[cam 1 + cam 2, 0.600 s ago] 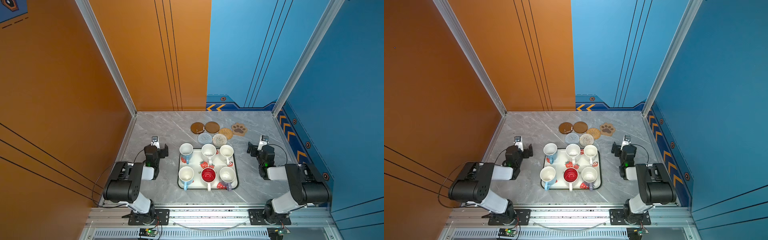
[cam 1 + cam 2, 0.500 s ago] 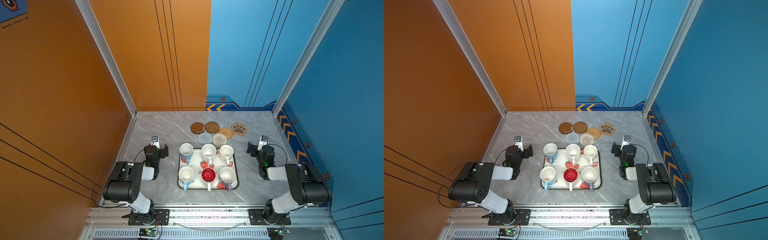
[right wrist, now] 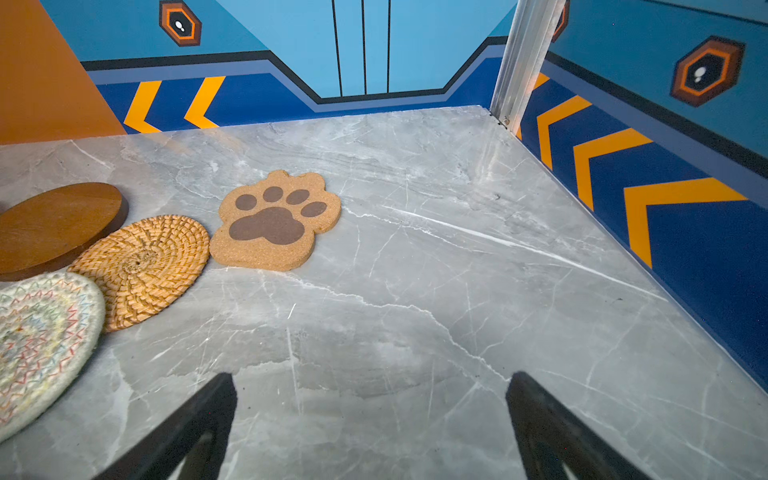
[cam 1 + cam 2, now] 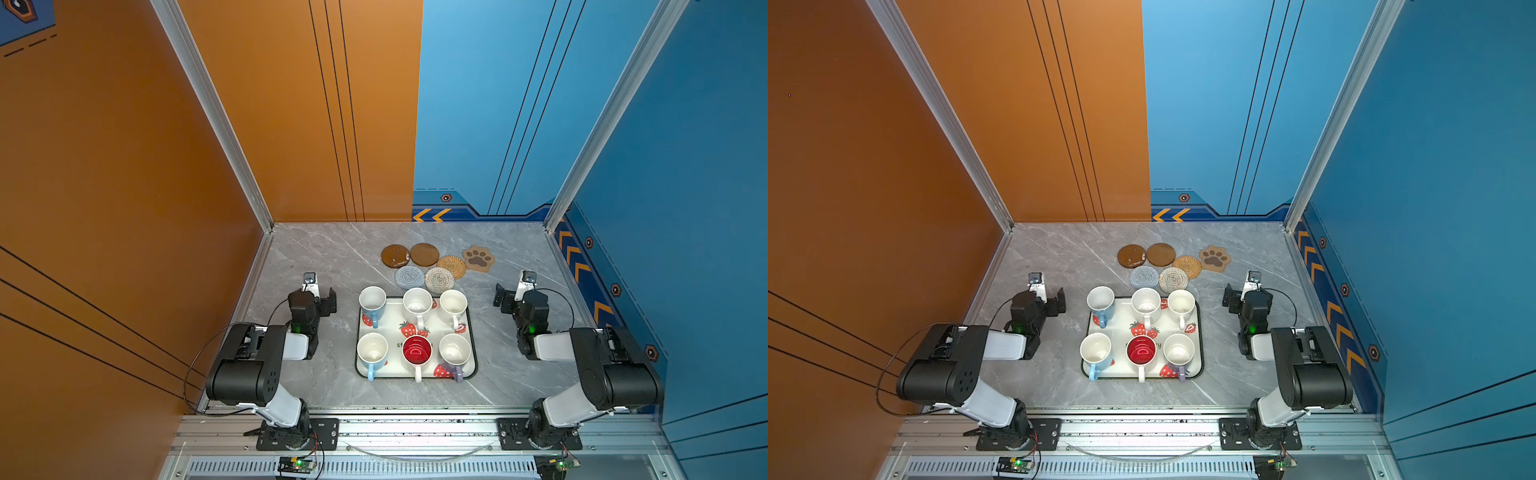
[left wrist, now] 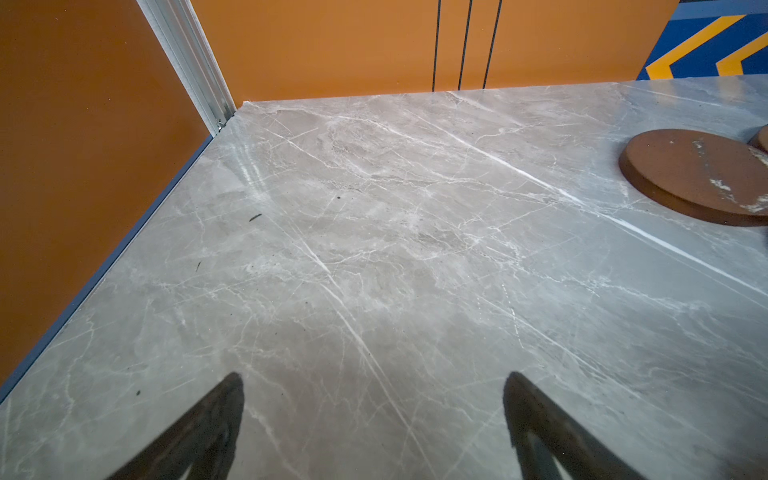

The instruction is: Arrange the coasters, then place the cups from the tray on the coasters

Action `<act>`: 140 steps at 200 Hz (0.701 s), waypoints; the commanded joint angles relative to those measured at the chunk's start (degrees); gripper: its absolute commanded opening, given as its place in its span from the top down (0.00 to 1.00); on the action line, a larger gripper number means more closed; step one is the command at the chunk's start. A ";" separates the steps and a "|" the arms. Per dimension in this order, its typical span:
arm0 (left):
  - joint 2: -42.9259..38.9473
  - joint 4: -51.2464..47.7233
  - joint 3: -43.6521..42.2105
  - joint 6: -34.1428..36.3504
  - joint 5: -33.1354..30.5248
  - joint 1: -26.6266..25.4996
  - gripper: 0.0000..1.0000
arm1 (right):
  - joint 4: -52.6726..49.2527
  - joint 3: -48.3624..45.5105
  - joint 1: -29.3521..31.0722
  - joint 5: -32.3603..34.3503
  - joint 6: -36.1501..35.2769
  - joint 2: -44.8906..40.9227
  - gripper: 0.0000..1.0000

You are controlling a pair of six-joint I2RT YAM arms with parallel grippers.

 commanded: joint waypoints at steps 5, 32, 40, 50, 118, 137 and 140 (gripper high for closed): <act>-0.50 -0.23 1.02 -0.41 1.11 0.51 0.02 | -0.02 0.85 0.24 1.85 -0.49 0.04 0.00; -0.34 -0.23 1.15 -0.32 0.93 0.33 0.02 | -0.02 0.78 0.26 1.81 -0.50 0.10 0.00; -0.41 -0.24 1.02 -0.29 0.84 0.33 0.02 | -0.02 0.88 0.31 1.88 -0.55 0.09 0.00; -0.43 -0.24 1.08 -0.27 0.84 0.29 0.02 | -0.02 0.84 0.31 1.87 -0.54 0.10 0.00; -0.43 -0.24 1.09 -0.31 0.70 0.24 0.02 | -0.02 0.82 0.28 1.87 -0.52 0.08 0.00; -0.45 -0.19 1.03 -0.32 0.83 0.32 0.02 | 0.01 0.80 0.31 1.88 -0.56 0.04 0.00; -0.47 -0.19 1.20 -0.38 0.89 0.37 0.02 | -0.01 0.91 0.31 1.86 -0.58 0.10 0.00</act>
